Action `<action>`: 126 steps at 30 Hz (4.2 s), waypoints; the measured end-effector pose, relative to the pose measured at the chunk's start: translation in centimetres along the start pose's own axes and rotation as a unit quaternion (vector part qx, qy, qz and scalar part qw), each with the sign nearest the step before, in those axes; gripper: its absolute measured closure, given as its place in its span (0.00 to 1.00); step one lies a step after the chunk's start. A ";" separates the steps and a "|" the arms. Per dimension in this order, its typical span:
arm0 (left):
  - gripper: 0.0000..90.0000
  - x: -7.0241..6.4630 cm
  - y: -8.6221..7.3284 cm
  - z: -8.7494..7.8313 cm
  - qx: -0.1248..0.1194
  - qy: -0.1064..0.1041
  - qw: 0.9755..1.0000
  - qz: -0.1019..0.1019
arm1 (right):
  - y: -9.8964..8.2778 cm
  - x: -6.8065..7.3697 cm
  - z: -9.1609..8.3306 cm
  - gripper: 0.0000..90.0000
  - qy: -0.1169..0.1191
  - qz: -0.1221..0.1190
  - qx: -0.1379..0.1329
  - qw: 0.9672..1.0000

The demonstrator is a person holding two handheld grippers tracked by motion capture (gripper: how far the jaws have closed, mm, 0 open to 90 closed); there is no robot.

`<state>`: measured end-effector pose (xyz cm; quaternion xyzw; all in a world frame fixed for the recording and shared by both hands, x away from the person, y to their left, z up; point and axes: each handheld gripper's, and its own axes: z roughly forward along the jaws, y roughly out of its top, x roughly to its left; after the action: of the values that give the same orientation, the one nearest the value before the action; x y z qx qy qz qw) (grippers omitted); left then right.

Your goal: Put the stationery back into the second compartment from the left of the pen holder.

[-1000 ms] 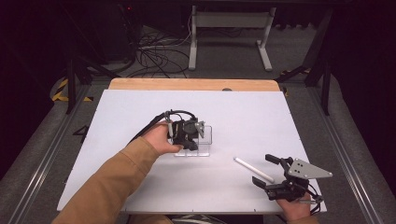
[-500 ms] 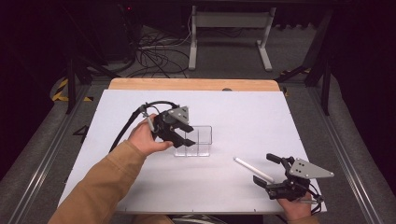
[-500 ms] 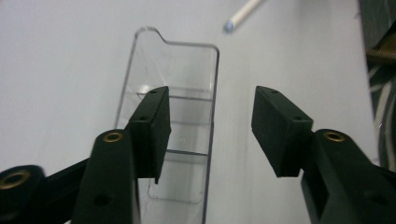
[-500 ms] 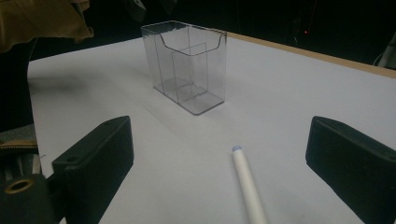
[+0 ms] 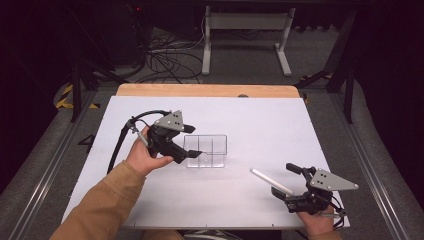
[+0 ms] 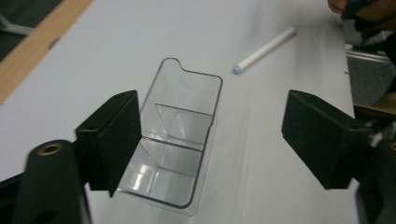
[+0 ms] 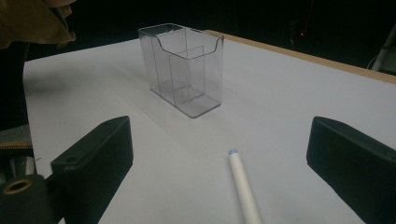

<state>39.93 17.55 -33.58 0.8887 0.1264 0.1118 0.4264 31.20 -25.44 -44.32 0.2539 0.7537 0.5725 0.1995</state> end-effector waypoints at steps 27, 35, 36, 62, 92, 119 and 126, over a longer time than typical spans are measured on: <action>0.01 -4.4 -10.9 -4.8 -0.168 0.077 0.979 -0.082 | 0.4 -0.1 -0.1 0.00 0.002 -0.008 -0.022 1.000; 0.01 -5.3 -13.1 -5.1 -0.180 0.116 0.973 -0.086 | 0.5 -0.1 -0.2 0.00 -0.009 -0.009 -0.013 1.000; 0.02 -5.4 -13.2 -5.0 -0.178 0.122 0.972 -0.091 | 0.5 -0.1 -0.2 0.00 -0.010 -0.009 -0.011 1.000; 0.04 -5.7 -14.6 -4.8 -0.162 0.136 0.972 -0.101 | 2.6 0.0 0.6 0.10 -0.089 0.000 0.038 0.995; 0.04 -5.5 -14.7 -4.8 -0.158 0.142 0.972 -0.097 | 5.8 -1.7 3.6 0.17 -0.048 -0.019 0.113 0.992; 0.04 -5.8 -15.0 -5.0 -0.154 0.149 0.972 -0.102 | 6.5 -1.3 7.5 0.44 -0.049 -0.069 0.316 0.945; 0.04 -6.0 -15.3 -5.3 -0.153 0.156 0.970 -0.104 | 6.1 -1.4 8.5 0.44 -0.036 -0.062 0.358 0.931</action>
<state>30.68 28.79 -42.91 0.7662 0.2642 0.2222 0.5420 38.31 -18.53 -40.70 0.2816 0.9153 0.2413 0.1574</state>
